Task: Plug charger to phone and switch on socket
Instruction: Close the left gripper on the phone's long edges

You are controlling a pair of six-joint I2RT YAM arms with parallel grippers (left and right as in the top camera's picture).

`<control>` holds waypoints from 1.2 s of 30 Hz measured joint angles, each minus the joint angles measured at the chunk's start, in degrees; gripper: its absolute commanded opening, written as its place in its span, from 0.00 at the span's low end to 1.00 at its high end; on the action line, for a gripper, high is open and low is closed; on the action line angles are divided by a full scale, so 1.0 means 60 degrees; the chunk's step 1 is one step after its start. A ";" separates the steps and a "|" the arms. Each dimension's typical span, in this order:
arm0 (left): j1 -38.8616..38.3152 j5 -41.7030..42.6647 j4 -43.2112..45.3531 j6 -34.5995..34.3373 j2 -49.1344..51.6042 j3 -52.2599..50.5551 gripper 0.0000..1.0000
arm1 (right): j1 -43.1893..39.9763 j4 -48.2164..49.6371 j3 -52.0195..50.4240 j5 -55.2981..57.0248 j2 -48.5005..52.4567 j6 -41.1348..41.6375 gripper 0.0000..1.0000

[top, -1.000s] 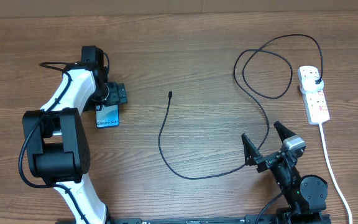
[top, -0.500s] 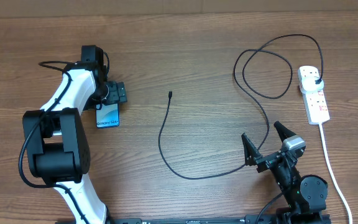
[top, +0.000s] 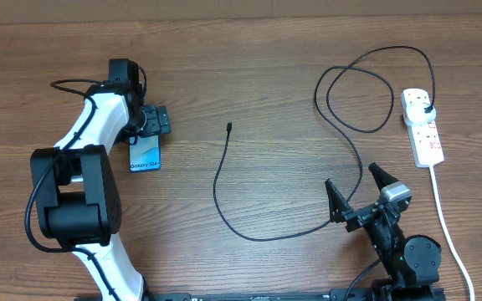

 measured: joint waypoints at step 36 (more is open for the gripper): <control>0.0000 0.0033 -0.0313 -0.0455 0.0015 -0.0521 1.00 | 0.0000 0.0004 0.0000 0.0000 0.0000 0.0000 1.00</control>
